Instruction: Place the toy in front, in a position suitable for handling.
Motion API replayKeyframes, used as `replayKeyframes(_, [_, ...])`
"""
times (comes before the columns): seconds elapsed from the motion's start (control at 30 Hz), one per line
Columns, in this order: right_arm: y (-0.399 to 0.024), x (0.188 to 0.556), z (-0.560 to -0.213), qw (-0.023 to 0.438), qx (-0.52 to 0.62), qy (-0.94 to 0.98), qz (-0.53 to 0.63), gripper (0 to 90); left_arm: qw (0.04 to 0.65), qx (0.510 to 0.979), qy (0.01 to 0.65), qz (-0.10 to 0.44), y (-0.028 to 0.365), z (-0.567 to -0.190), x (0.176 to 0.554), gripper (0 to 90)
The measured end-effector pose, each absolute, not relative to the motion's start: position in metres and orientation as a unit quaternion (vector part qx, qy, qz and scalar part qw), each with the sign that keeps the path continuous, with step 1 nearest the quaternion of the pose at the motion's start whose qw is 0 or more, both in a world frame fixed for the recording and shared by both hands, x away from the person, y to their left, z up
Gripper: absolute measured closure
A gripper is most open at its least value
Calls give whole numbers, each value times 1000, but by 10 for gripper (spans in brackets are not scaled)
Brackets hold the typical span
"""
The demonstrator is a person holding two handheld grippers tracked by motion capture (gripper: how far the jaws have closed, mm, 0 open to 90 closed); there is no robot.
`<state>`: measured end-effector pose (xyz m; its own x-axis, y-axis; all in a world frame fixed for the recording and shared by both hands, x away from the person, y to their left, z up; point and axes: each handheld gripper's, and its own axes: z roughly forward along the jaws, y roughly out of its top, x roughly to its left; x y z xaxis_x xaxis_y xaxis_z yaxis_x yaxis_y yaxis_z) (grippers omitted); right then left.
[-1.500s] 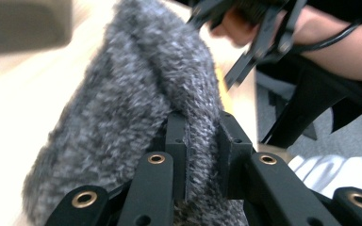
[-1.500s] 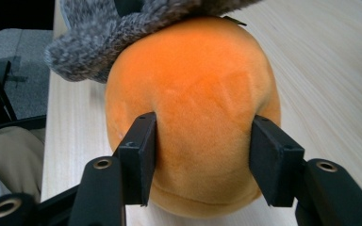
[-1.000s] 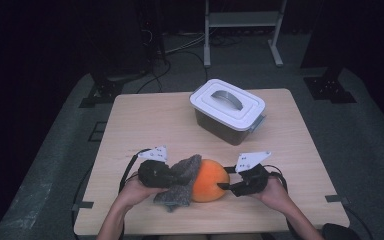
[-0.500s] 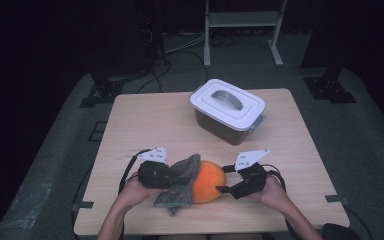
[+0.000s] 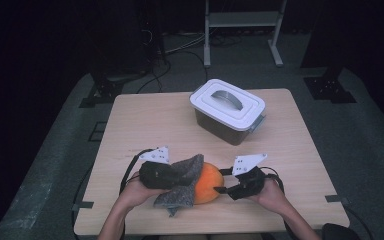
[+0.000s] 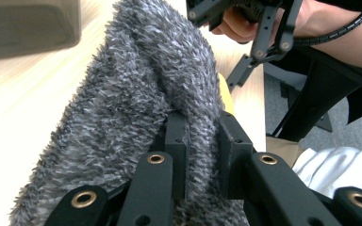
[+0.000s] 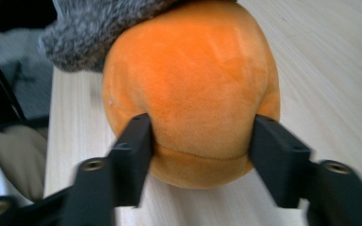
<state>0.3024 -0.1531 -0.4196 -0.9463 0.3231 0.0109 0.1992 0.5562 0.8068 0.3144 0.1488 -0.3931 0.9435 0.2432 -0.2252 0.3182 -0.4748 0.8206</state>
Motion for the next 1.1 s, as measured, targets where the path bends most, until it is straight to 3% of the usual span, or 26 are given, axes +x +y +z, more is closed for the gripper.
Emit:
replayKeyframes(0.1, [-154,308,-422,42,167,871,461,317,484,859,162,-40,148,-393,314,772])
replayKeyframes(0.23, [-154,304,-419,64,152,871,463,495,487,859,157,-23,149,-384,311,772])
replayKeyframes(0.4, [-157,297,-405,96,136,868,468,523,500,854,145,-14,147,-373,306,771])
replayKeyframes(0.6, [-155,293,-405,111,124,875,454,564,486,860,155,-28,146,-386,312,772])
replayKeyframes(0.77, [-159,294,-399,115,126,870,463,569,475,863,173,-15,155,-389,315,771])
replayKeyframes(1.0, [-156,288,-394,130,112,865,472,560,486,862,141,-10,142,-373,305,771])
replayKeyframes(1.1, [-155,290,-396,116,114,871,464,464,466,873,144,-30,141,-384,308,771])
